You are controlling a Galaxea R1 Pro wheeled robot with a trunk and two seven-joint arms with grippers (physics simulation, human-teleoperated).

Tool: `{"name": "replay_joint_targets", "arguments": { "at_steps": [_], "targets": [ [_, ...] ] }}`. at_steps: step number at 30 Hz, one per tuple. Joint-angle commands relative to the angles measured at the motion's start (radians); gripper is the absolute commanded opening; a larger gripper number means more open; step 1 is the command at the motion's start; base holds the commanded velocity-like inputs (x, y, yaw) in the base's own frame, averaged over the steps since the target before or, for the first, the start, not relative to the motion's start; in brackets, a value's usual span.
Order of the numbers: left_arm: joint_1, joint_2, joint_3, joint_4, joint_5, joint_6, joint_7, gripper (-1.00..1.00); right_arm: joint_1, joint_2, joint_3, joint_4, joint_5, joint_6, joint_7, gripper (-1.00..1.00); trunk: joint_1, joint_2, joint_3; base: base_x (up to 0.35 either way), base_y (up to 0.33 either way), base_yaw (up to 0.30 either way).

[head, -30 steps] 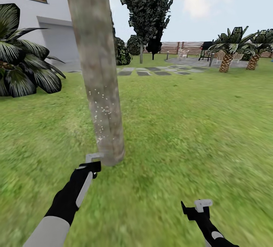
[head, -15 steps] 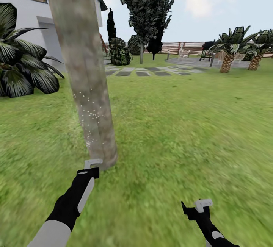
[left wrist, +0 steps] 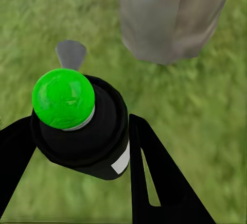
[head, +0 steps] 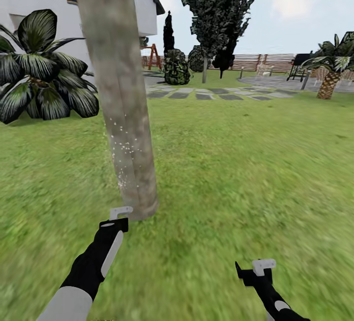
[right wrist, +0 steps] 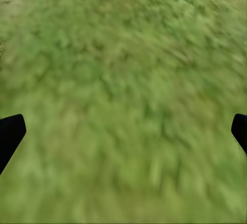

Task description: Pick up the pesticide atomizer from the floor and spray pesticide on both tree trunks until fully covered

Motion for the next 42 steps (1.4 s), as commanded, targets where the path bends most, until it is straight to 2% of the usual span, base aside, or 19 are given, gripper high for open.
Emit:
{"name": "replay_joint_targets", "arguments": {
  "at_steps": [1, 15, 42],
  "targets": [
    [0.0, 0.0, 0.0, 0.0, 0.0, 0.0, -0.001, -1.0, 0.0, 0.0, 0.0, 0.0, 0.0, 0.0, 0.0, 1.0, 0.0, 0.0, 0.0, 0.085, -0.27, 0.199],
    [0.001, -0.001, 0.0, 0.0, 0.003, 0.0, -0.004, -1.0, 0.0, 0.0, 0.0, 0.0, 0.0, 0.0, -0.001, 1.0, 0.0, 0.0, 0.0, 0.013, -0.273, 0.042],
    [0.0, 0.0, 0.0, 0.0, -0.002, 0.009, -0.006, -1.0, 0.0, 0.0, 0.0, 0.0, 0.0, 0.0, -0.002, 1.0, 0.0, 0.0, 0.0, 0.003, -0.273, 0.264]
  ]
}}
